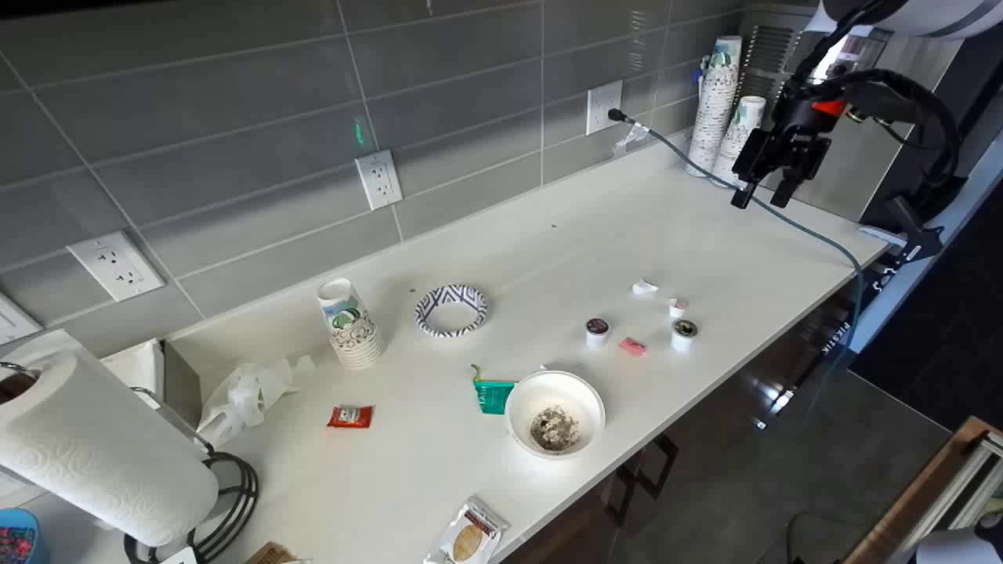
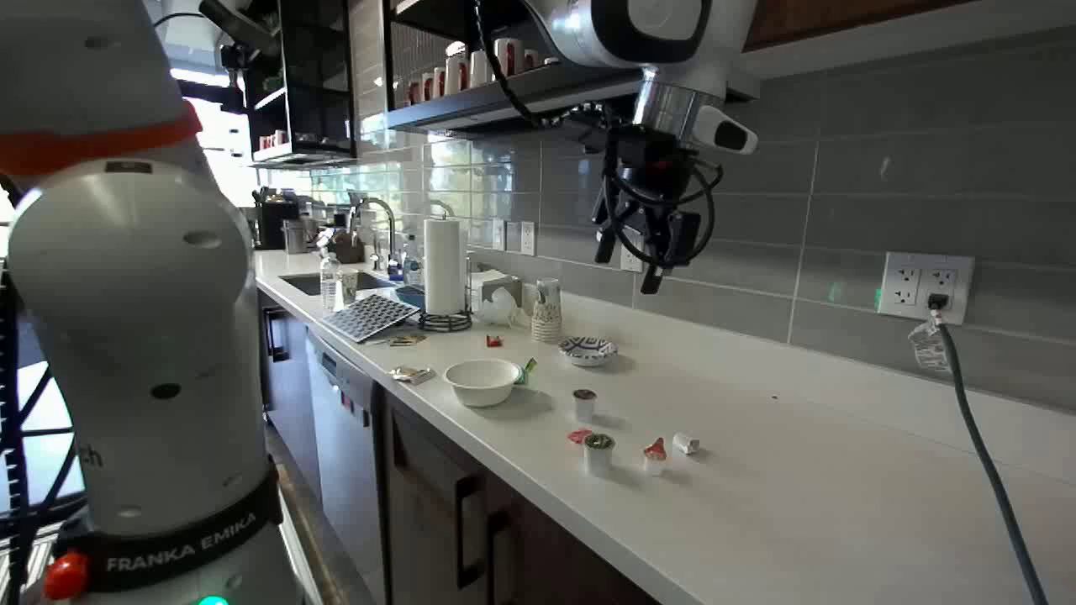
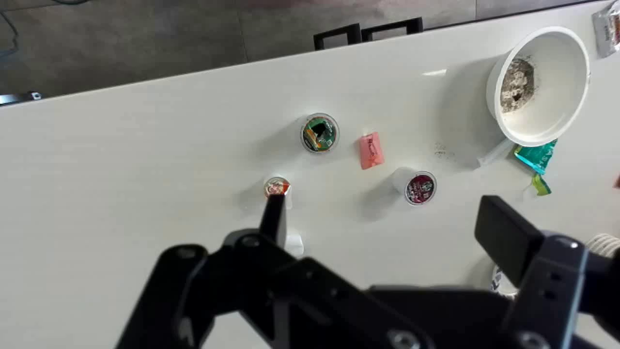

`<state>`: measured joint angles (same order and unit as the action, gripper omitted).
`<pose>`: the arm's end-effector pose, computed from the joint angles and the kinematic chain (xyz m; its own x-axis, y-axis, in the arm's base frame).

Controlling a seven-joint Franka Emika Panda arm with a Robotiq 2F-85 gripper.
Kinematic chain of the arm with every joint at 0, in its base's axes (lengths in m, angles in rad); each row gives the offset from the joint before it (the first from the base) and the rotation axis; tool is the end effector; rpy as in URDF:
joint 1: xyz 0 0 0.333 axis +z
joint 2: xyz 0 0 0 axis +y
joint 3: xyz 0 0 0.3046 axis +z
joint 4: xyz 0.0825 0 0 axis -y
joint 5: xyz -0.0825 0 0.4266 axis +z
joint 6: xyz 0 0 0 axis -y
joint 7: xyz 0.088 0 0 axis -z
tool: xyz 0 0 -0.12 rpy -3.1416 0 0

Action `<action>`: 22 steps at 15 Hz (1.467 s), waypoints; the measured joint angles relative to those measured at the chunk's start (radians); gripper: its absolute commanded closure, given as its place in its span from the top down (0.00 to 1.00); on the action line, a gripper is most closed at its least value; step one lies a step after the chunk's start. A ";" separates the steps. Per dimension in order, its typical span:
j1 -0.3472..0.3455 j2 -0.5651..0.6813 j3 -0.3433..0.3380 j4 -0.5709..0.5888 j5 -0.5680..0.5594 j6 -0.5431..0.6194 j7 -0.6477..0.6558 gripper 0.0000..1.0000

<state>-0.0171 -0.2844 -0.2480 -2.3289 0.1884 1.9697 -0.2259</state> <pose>0.4775 -0.1146 0.3991 0.9940 -0.1024 -0.0392 -0.1089 -0.9625 -0.2483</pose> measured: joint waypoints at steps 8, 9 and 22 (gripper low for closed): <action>0.000 0.000 0.000 0.000 0.000 0.000 0.000 1.00; 0.000 0.000 0.000 0.000 0.000 0.000 0.000 1.00; 0.072 0.026 0.128 -0.109 0.179 0.256 -0.231 1.00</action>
<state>0.0549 -0.2583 -0.1196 -2.4376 0.3676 2.2260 -0.4567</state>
